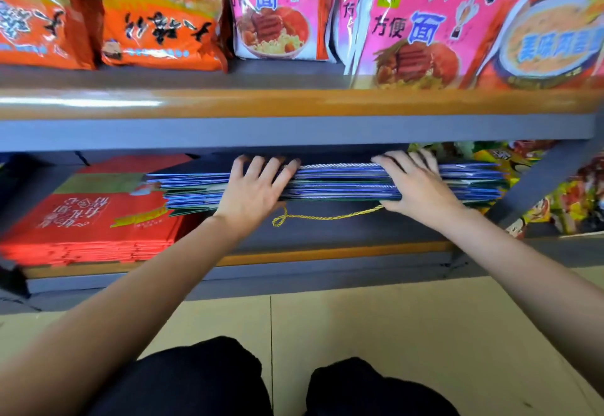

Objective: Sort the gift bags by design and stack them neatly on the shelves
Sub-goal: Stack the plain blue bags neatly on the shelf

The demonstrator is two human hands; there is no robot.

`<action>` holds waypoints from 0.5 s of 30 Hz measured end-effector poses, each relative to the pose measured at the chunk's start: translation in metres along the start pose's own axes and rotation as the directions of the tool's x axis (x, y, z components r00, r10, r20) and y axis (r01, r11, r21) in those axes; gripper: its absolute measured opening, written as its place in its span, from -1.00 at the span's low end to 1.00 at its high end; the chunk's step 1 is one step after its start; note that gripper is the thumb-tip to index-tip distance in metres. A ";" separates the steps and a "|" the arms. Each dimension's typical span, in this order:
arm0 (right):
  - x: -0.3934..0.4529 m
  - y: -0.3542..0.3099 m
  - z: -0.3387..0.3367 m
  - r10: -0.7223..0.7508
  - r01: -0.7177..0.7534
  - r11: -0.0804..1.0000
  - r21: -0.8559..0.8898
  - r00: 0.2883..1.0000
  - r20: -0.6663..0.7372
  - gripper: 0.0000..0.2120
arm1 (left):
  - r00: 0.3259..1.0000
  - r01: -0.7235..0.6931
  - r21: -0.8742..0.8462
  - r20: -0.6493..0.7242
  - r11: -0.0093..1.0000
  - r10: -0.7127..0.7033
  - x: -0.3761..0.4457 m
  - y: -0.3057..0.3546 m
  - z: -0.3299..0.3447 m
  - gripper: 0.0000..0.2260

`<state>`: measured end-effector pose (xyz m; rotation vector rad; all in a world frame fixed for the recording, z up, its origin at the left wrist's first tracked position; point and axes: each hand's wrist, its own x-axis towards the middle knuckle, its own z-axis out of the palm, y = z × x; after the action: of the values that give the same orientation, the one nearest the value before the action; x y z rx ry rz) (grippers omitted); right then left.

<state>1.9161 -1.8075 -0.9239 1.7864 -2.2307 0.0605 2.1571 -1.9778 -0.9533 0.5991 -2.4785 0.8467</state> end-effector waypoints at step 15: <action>-0.033 -0.014 0.045 0.047 -0.065 0.964 -0.256 0.996 -0.077 -0.07 | 0.991 -0.136 -0.001 0.017 0.991 0.136 -0.023 0.008 0.009 -0.28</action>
<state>1.9274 -1.7889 -0.9776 1.5599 -2.1283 -0.1481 2.1690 -1.9724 -0.9760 0.4425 -2.5579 0.8955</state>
